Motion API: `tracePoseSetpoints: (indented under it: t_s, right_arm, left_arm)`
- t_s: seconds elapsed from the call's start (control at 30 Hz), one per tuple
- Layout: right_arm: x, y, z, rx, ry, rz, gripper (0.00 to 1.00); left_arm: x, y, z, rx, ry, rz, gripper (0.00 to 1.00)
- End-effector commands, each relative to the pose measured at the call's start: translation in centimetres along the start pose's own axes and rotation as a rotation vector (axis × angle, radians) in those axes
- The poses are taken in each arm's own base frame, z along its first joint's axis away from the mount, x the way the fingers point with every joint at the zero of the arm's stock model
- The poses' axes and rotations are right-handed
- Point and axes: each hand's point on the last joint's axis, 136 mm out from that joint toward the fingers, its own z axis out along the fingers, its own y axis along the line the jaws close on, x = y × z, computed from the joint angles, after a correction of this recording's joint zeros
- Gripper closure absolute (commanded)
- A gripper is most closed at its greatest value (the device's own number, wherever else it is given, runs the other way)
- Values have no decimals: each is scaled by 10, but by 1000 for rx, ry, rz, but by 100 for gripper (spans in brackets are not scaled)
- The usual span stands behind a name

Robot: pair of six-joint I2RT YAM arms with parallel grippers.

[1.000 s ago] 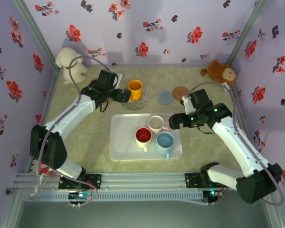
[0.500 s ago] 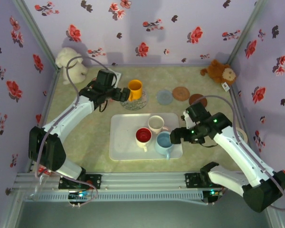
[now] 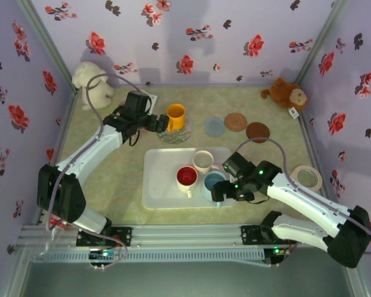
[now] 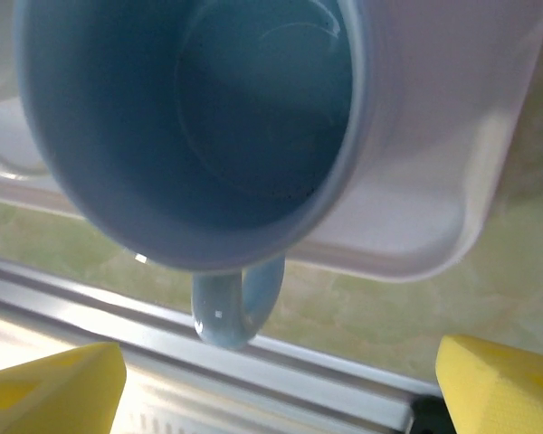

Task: Place the cup by the coaster

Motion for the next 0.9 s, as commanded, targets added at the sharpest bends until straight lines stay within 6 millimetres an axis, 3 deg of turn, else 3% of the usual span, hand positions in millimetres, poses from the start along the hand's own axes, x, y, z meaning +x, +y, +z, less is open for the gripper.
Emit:
tracePoseSetpoints:
  t_s: [0.0,0.5,0.87]
  right_arm:
    - [-9,0,11,29,-52,32,11]
    - [11,-6,40,91,11,20,23]
    - [-11,-17,40,123,-167,32,36]
  left_arm:
    - [-1,9,4,-23,-12,-16,1]
    - [3,17,5,-36,-9,-34,1]
    - [5,19,8,-41,0,-38,1]
